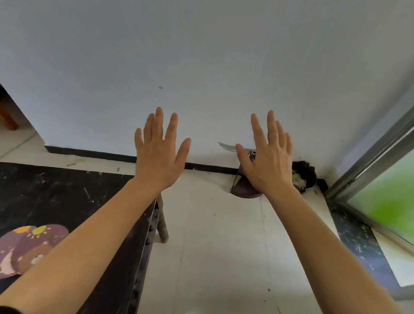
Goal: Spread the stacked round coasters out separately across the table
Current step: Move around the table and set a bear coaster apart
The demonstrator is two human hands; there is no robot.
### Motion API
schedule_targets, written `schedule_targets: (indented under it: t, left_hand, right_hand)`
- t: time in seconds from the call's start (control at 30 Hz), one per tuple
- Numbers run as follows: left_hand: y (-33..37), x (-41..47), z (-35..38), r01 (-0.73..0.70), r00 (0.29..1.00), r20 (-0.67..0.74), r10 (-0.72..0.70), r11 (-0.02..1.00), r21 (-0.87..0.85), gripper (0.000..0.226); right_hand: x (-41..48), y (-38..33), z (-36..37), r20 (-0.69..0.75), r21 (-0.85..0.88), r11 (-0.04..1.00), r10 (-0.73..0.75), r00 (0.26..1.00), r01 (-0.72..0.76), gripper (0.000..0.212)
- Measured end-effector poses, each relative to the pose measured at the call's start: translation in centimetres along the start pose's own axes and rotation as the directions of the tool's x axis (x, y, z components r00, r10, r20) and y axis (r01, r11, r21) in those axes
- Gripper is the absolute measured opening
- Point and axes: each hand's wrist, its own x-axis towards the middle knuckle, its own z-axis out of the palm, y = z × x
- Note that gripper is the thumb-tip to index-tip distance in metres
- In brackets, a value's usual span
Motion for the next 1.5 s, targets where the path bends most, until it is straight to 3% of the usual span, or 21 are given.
schedule_targets:
  t: [0.13,0.27,0.37,0.57,0.77,0.9,1.03,1.13,1.33,1.5]
  left_hand:
    - [-4.2,2.6,0.5,0.184,0.983,-0.027,-0.182,0.978,0.102,0.069]
    - [-8.3,3.1,0.8,0.398,0.917,-0.055,-0.396,0.891,0.216,0.068]
    - [-10.3,2.2,0.8,0.579,0.814,-0.111,-0.571,0.777,0.246,0.067]
    - [-11.9,-3.4,0.4,0.824,0.561,-0.226,-0.797,0.509,0.248,0.065]
    - [-13.6,-11.0,-0.7,0.936,0.333,-0.288,-0.898,0.279,0.214,0.064]
    - [-17.2,-14.6,-0.9,0.974,0.215,-0.309,-0.926,0.182,0.134,0.062]
    - [-21.6,-17.5,0.0,0.992,0.126,-0.222,-0.967,0.125,0.016,0.067]
    - [-25.5,-19.5,1.1,0.994,0.097,-0.121,-0.988,0.104,-0.047,0.069]
    - [-31.5,-22.4,5.6,0.969,0.015,0.149,-0.989,-0.022,-0.245,0.065]
    - [-33.8,-23.2,9.8,0.896,-0.067,0.292,-0.954,-0.186,-0.403,0.063]
  right_hand:
    - [7.7,-2.8,5.0,0.056,0.093,0.982,-0.168,0.984,0.163,0.073]
    - [13.9,-7.6,10.9,0.109,0.187,0.926,-0.351,0.93,0.328,0.073]
    - [16.4,-11.9,14.7,0.149,0.279,0.849,-0.5,0.853,0.448,0.072]
    - [17.9,-21.5,19.3,0.117,0.387,0.592,-0.792,0.599,0.707,0.073]
    - [13.2,-30.6,21.4,0.101,0.507,0.373,-0.921,0.376,0.778,0.072]
    - [9.9,-36.1,22.3,0.098,0.549,0.293,-0.953,0.288,0.783,0.072]
    - [6.7,-40.4,24.0,0.151,0.562,0.295,-0.955,0.255,0.772,0.073]
    - [4.7,-43.3,26.2,0.218,0.573,0.317,-0.948,0.233,0.756,0.074]
    - [0.0,-45.7,31.8,0.462,0.633,0.524,-0.846,0.265,0.57,0.075]
    - [-3.1,-44.8,35.9,0.649,0.614,0.661,-0.734,0.201,0.432,0.078]
